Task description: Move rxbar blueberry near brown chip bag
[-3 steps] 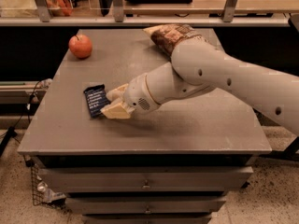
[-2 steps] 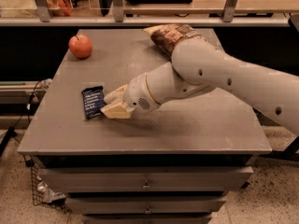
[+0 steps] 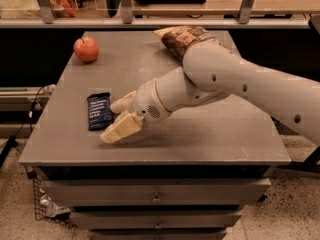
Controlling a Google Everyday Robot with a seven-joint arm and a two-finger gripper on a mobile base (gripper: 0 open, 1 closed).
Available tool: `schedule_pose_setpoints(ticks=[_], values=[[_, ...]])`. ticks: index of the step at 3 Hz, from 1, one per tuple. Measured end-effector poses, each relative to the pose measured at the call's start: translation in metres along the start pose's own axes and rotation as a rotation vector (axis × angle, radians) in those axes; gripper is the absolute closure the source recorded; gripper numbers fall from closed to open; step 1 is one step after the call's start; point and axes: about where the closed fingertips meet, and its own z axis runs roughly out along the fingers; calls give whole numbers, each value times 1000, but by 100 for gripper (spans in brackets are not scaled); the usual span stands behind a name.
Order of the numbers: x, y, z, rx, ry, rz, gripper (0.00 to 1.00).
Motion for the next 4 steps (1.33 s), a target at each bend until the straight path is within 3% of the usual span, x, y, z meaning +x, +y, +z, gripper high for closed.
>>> schedule_pose_setpoints(ticks=[2, 3, 4], values=[[-76, -2, -60, 179, -106, -315, 0], [-84, -7, -66, 226, -158, -375, 0], [-72, -17, -55, 238, -213, -355, 0]])
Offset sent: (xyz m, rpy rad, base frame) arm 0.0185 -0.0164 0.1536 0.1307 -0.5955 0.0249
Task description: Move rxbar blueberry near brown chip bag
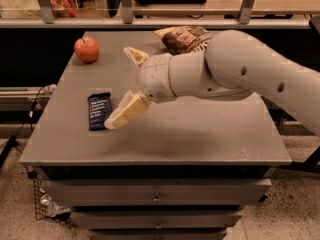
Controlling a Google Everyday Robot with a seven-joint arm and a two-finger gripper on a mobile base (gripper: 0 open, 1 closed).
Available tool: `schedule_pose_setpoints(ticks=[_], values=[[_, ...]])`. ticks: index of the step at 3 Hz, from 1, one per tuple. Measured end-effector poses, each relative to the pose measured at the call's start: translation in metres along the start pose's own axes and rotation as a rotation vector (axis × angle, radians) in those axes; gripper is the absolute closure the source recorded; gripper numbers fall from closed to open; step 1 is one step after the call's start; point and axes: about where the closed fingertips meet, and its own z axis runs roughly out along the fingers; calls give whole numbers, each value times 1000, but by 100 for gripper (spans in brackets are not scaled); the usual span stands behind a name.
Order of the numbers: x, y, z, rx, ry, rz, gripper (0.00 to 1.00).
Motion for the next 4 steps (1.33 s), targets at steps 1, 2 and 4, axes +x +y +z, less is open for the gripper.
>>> schedule_pose_setpoints(ticks=[1, 2, 4], values=[[24, -1, 18, 2, -31, 55, 0], [45, -3, 33, 4, -48, 108, 0], [66, -3, 57, 3, -64, 180, 40]])
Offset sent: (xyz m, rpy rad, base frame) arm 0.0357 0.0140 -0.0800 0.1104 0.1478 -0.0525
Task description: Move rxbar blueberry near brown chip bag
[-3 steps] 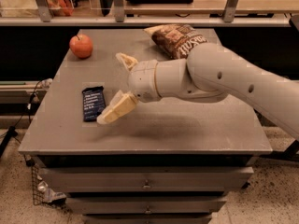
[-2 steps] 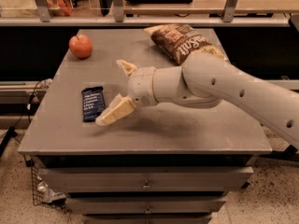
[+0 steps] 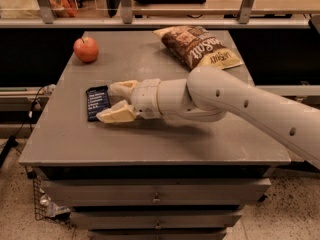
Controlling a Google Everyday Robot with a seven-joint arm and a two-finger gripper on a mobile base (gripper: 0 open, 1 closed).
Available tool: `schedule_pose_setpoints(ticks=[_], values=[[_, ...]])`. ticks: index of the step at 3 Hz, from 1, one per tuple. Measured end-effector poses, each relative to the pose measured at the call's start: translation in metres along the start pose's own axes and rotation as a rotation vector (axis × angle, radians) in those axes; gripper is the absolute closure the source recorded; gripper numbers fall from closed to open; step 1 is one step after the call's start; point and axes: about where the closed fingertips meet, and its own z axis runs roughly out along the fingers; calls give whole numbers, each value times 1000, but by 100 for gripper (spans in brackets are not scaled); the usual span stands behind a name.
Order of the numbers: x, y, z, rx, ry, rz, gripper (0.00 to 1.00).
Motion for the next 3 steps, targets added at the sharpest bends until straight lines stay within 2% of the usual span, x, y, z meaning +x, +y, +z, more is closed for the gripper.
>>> schedule_pose_setpoints(ticks=[1, 2, 3], values=[[6, 2, 4, 4, -5, 24, 62], [2, -1, 0, 19, 2, 21, 87], [-17, -11, -12, 44, 25, -24, 100]])
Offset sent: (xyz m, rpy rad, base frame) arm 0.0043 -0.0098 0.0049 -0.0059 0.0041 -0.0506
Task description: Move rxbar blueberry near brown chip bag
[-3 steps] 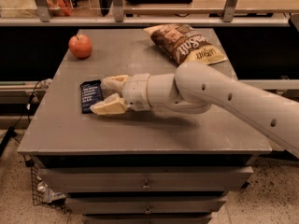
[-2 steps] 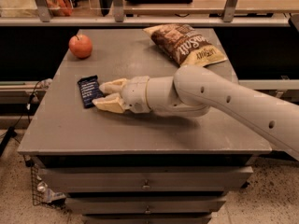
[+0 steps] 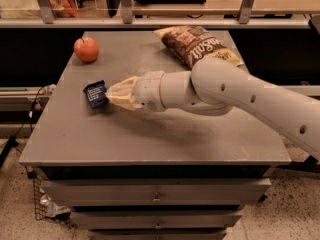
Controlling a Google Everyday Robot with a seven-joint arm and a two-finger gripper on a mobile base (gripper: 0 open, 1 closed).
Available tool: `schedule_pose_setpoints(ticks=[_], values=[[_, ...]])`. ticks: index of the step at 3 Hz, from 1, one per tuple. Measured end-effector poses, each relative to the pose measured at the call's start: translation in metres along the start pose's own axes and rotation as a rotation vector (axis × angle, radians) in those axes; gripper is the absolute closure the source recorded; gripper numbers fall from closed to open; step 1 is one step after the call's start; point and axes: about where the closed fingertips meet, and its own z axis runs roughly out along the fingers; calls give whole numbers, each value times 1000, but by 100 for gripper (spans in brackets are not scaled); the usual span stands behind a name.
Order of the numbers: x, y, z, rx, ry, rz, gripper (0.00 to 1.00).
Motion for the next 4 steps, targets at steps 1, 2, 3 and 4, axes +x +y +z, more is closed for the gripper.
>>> schedule_pose_setpoints(ticks=[1, 2, 3, 4], values=[[-15, -15, -14, 21, 43, -56, 100], [-15, -46, -37, 46, 102, -101, 100], [0, -98, -76, 77, 184, -148, 100], [7, -139, -112, 106, 224, -176, 100]])
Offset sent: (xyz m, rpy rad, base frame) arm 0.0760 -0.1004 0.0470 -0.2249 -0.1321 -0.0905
